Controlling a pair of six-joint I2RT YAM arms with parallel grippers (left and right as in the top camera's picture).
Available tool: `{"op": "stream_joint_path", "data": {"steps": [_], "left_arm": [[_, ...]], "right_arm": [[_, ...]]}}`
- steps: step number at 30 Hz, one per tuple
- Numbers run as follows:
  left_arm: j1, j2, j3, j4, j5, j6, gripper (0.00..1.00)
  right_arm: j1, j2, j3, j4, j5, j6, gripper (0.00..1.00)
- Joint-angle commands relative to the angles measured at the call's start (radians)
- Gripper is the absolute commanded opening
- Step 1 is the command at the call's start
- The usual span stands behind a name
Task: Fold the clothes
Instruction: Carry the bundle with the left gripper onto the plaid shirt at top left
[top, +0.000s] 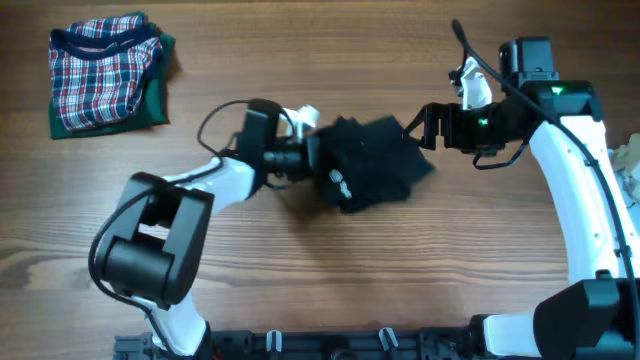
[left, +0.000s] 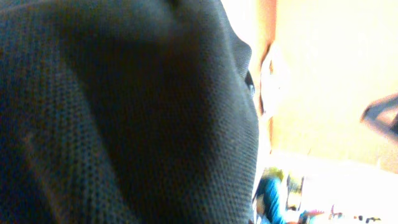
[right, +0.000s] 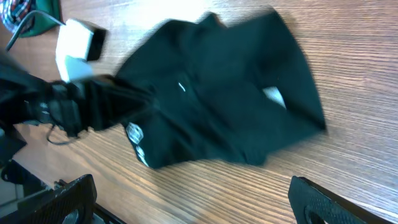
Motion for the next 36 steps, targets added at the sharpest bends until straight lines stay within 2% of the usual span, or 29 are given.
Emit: {"op": "stream_joint_path", "data": {"steps": [1, 7, 11, 16, 21, 24, 26, 34, 36], "left_arm": [[0.095, 0.005, 0.007, 0.101, 0.011, -0.17, 0.04], [0.266, 0.005, 0.044, 0.313, 0.01, -0.232, 0.04], [0.392, 0.003, 0.181, 0.312, 0.011, -0.232, 0.04], [0.55, 0.003, 0.442, 0.266, 0.006, -0.231, 0.04], [0.768, 0.003, 0.486, 0.207, 0.016, -0.229, 0.04], [0.872, 0.004, 0.486, 0.18, 0.018, -0.169, 0.04], [0.903, 0.004, 0.486, 0.172, 0.001, -0.162, 0.04], [0.907, 0.043, 0.486, 0.161, -0.245, -0.136, 0.04], [0.906, 0.093, 0.486, 0.217, -0.252, -0.137, 0.04]], "right_arm": [[-0.013, -0.026, 0.014, -0.003, -0.016, -0.018, 1.0], [-0.012, -0.026, 0.007, -0.004, -0.001, -0.016, 1.0], [-0.012, -0.026, -0.029, -0.001, 0.007, -0.017, 1.0], [-0.012, -0.026, -0.04, 0.001, 0.008, -0.017, 1.0], [-0.012, -0.026, -0.043, 0.002, 0.01, -0.016, 1.0], [-0.011, -0.026, -0.043, 0.002, 0.01, -0.01, 1.0], [-0.01, -0.026, -0.043, 0.008, 0.01, -0.005, 1.0], [-0.009, -0.026, -0.043, 0.001, 0.01, 0.002, 1.0], [-0.009, -0.026, -0.043, 0.004, 0.01, 0.002, 1.0]]}}
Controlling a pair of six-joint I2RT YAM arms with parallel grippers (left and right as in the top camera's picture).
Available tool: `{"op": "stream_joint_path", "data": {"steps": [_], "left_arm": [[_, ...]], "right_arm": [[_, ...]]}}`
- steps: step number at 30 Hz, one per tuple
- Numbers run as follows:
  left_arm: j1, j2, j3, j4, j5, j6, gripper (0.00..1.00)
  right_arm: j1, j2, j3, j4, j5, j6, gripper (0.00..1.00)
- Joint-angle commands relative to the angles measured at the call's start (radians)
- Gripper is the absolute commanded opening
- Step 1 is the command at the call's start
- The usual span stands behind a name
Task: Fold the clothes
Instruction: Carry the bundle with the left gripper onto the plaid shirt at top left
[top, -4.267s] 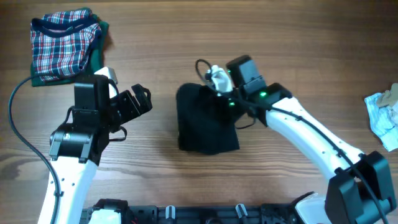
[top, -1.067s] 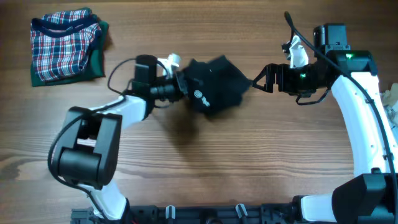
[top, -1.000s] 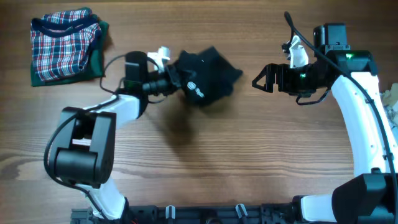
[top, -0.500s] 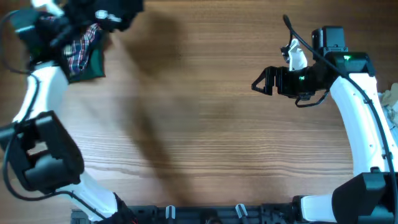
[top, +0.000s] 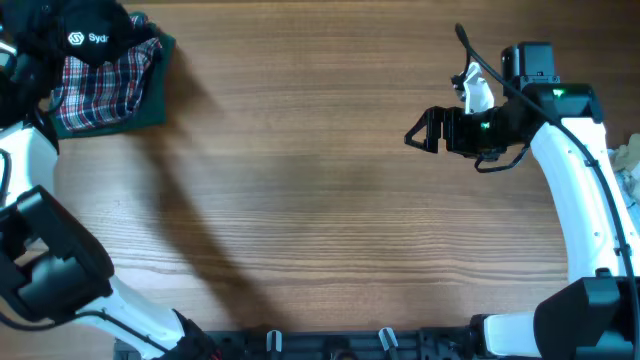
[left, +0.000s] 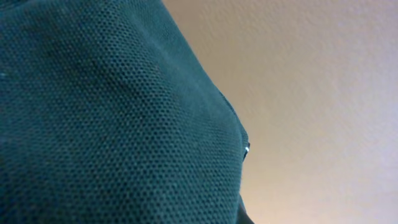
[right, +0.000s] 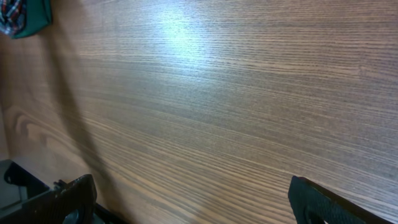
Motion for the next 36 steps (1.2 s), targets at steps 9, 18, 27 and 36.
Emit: {"op": "stream_joint_path", "data": {"steps": [9, 18, 27, 36], "left_arm": [[-0.084, 0.148, 0.028, 0.284, -0.005, 0.27, 0.04], [-0.087, 0.237, 0.028, 0.282, -0.108, 0.266, 0.05], [0.001, 0.274, 0.028, -0.059, 0.082, 0.069, 0.61], [0.137, 0.122, 0.028, -0.169, 0.217, -0.023, 0.76]], "right_arm": [[0.003, -0.024, -0.014, 0.023, 0.009, 0.001, 1.0], [0.003, -0.024, -0.025, 0.023, 0.009, 0.001, 1.0], [0.003, -0.024, -0.089, 0.09, 0.009, -0.01, 1.0], [0.003, -0.024, -0.089, 0.09, 0.008, -0.01, 1.0]]}}
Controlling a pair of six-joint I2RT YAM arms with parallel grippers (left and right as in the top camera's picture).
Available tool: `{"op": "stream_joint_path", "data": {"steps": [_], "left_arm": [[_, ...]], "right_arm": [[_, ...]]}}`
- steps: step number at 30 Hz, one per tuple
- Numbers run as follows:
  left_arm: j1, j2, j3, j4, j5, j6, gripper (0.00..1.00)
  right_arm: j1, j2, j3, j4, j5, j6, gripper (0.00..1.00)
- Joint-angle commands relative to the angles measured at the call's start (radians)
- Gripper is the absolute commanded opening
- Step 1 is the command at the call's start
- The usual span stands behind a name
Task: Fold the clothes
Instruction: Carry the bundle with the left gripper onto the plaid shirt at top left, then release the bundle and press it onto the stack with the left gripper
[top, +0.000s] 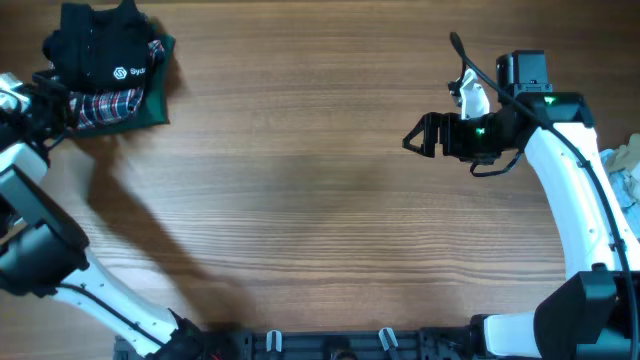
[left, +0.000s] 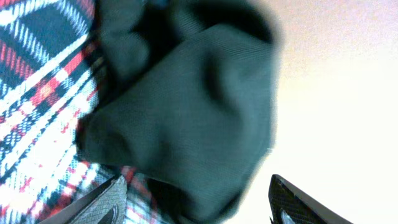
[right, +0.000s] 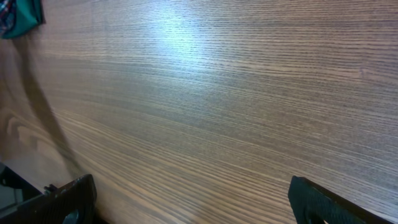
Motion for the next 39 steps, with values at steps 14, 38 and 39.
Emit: {"op": "stream_joint_path", "data": {"steps": [14, 38, 39], "left_arm": [[-0.133, -0.343, 0.01, -0.164, -0.207, 0.509, 0.27], [-0.407, -0.073, 0.142, -0.148, -1.095, 0.778, 0.04], [-0.396, -0.056, 0.142, -0.125, -1.095, 0.778, 0.04]], "right_arm": [[0.003, -0.021, -0.008, 0.018, 0.001, -0.006, 1.0], [0.003, -0.021, -0.014, 0.005, 0.002, -0.009, 1.0], [0.003, -0.021, -0.016, 0.001, 0.002, -0.01, 1.0]]}}
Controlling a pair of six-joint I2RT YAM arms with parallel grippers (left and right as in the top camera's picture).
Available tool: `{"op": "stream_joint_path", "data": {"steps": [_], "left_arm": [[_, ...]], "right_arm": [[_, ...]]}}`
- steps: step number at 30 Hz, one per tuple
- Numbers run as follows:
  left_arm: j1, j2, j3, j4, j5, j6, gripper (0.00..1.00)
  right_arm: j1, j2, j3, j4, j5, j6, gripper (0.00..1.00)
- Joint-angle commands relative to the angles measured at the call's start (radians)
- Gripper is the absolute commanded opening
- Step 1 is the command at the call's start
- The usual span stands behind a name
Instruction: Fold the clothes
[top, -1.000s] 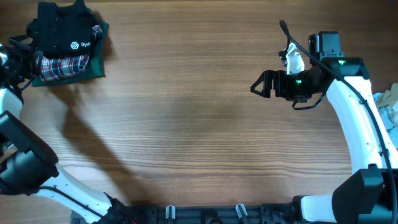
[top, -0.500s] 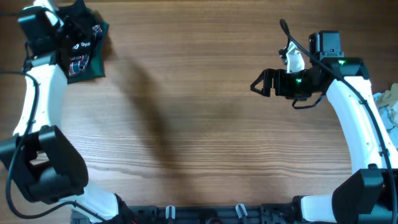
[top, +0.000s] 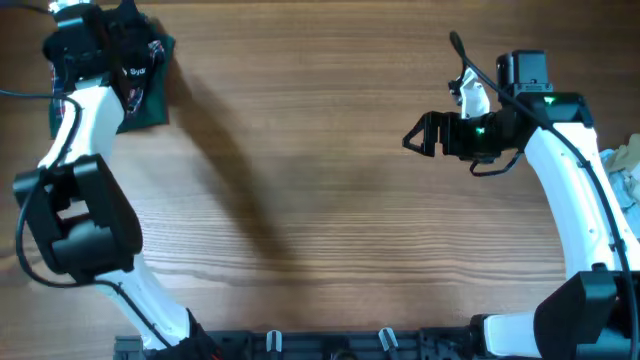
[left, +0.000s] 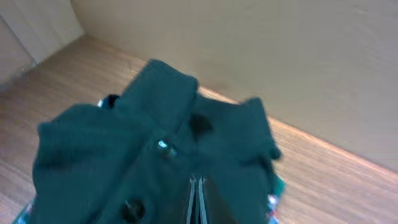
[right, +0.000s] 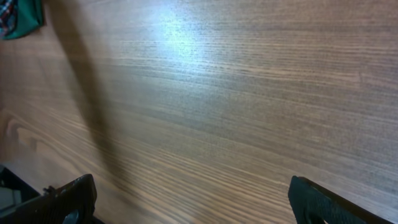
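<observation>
A folded black polo shirt (left: 155, 130) with a collar and buttons lies on top of the stack at the table's far left corner. The stack's green garment (top: 148, 108) and a strip of plaid show under it. My left gripper (left: 196, 200) is right over the shirt, its two fingers pressed together; whether cloth is pinched between them cannot be made out. My right gripper (right: 189, 202) stands open over bare wood at the right of the table (top: 320, 200), with nothing between its fingers.
A corner of the green garment (right: 22, 15) shows at the top left of the right wrist view. Some pale cloth (top: 630, 165) lies at the table's right edge. The rig's rail (top: 300, 345) runs along the front edge.
My left gripper was open beside the black shirt lying on the stack; now it is shut and sits over the shirt's collar side. The right arm has not moved.
At first my left gripper held the folded black shirt at mid-table, with the right gripper open beside it. Then the shirt was at the far left, above the plaid stack. Then it lay on the stack with my left gripper open, which is now shut over it.
</observation>
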Motion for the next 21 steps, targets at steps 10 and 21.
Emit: {"op": "stream_joint_path", "data": {"steps": [10, 21], "left_arm": [[0.093, 0.312, 0.012, -0.043, 0.009, 0.024, 0.04], [0.018, -0.177, 0.012, -0.274, 0.032, -0.008, 0.32]], "right_arm": [[0.003, -0.021, -0.018, -0.008, 0.002, -0.007, 1.0], [0.003, -0.022, -0.002, 0.051, 0.003, -0.007, 1.0]]}}
